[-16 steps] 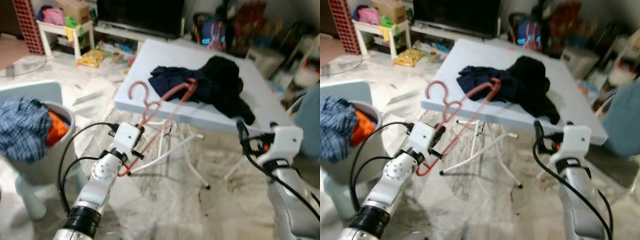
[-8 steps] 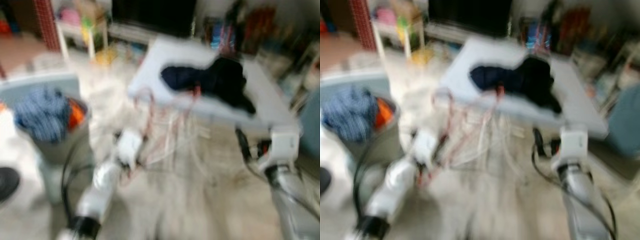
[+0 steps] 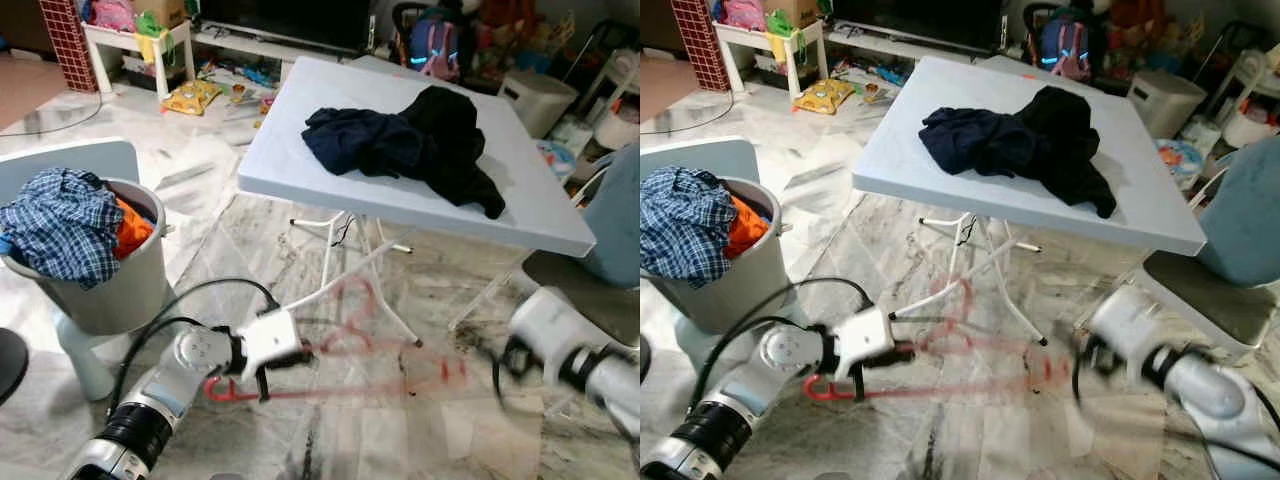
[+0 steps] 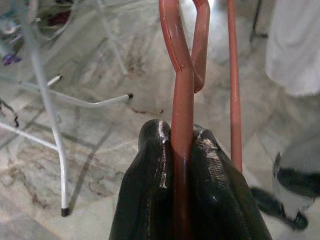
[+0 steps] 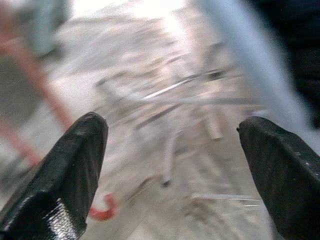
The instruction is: Hang hanger
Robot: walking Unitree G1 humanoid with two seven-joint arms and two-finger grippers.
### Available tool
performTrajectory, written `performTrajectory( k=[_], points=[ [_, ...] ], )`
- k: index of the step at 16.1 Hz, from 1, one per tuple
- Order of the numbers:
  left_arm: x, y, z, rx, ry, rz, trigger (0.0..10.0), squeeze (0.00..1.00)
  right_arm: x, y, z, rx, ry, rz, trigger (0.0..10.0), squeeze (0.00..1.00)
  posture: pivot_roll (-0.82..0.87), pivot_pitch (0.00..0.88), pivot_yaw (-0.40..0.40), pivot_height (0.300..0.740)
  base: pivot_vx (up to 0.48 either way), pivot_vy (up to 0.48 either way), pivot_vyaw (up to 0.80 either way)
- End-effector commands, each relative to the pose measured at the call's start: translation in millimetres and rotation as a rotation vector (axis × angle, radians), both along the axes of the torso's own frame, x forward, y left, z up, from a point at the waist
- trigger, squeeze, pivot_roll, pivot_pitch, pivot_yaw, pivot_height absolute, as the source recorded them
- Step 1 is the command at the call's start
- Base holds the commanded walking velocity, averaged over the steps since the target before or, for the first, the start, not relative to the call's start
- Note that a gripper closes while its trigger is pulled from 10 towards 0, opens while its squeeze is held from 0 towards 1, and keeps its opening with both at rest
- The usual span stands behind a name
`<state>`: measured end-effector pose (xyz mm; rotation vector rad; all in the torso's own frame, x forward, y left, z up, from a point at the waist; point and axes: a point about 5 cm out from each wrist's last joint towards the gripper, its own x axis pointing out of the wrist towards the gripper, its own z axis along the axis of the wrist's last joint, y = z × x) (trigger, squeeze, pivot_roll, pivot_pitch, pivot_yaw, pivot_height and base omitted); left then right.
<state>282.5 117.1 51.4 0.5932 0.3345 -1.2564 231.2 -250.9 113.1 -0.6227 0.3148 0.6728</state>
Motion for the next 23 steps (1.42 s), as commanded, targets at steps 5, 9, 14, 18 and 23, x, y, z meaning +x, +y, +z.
performTrajectory(
  k=[5,9,14,18,23],
  points=[
    [4.0,-20.3,9.3,0.043,-0.153,-0.149,10.0,0.00,-9.1,6.7,0.0,-0.058,0.203,0.202,10.0,0.00,0.17,0.000,-0.159,0.740,0.000,0.000,0.00],
    [3.8,-31.9,13.3,0.001,-0.196,-0.196,10.0,0.00,-10.7,4.8,-18.5,-0.092,0.349,0.244,10.0,0.00,0.17,0.000,-0.156,0.740,0.000,0.000,0.00],
    [1.0,-56.9,15.5,-0.053,-0.264,-0.261,10.0,0.00,-1.2,8.1,-42.5,-0.093,0.455,0.193,10.0,0.00,0.17,0.000,-0.160,0.740,0.000,0.000,0.00],
    [-2.0,-63.7,12.2,-0.056,-0.273,-0.296,10.0,0.00,4.1,5.0,-49.9,-0.117,0.489,0.163,0.0,0.00,0.17,0.000,-0.152,0.740,0.000,0.000,0.00],
    [-2.6,-64.9,8.1,-0.026,-0.283,-0.327,10.0,0.00,8.2,-0.4,-46.4,-0.167,0.553,0.215,0.0,0.00,0.16,0.000,-0.145,0.740,0.000,0.000,0.00]
  ],
)
